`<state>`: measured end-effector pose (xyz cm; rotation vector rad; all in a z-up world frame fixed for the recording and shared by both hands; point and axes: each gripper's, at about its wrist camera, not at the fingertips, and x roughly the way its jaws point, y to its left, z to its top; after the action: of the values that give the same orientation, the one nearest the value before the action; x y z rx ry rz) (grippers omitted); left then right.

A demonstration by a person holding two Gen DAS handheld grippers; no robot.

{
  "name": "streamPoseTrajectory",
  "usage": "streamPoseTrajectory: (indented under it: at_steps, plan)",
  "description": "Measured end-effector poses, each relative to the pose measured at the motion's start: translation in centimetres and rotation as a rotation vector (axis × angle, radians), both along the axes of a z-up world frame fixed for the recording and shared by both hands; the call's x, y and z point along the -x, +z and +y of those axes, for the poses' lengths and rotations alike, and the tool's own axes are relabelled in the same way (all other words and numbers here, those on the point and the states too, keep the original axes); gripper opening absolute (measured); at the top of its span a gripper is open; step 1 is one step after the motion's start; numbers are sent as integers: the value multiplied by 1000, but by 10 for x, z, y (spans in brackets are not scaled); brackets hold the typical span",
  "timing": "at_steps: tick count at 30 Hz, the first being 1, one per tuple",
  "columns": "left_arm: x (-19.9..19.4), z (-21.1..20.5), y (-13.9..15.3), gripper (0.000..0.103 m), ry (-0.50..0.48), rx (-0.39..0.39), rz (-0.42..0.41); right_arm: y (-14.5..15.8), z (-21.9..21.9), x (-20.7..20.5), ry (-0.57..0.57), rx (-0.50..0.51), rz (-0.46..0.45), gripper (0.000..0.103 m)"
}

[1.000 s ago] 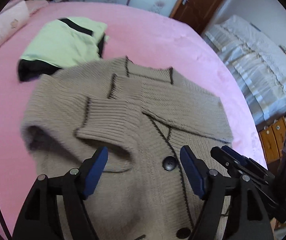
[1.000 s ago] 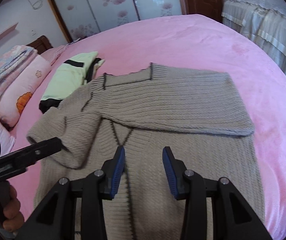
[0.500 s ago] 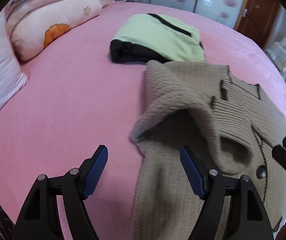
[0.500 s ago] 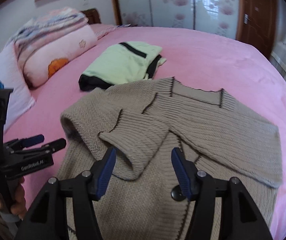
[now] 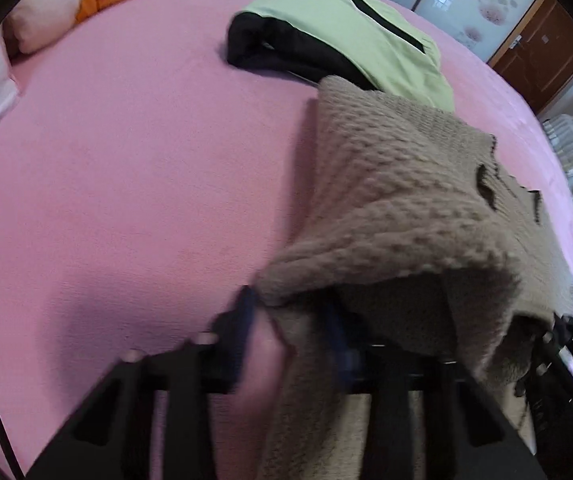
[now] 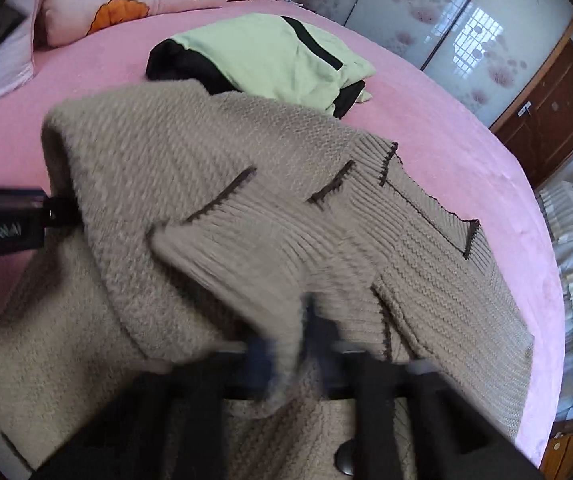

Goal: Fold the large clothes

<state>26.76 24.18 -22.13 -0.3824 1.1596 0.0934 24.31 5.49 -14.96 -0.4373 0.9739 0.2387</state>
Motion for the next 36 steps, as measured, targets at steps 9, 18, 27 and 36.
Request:
streamPoseTrajectory:
  at_steps: [9,18,27,36]
  plan:
    - [4,-10,4,20,6,-56,-22,118,-105,-27,-202,-413,-308,8]
    - [7,-28,10,28,-117,-158,-7,-23,-239,-49,-594,-474,166,26]
    - [15,-26,53,67,-212,-65,-102,-2,-286,-57,-596,-609,124,50]
    - [-69,-32,27,67,-220,-163,-22,-24,-280,-113,-589,-559,161,50]
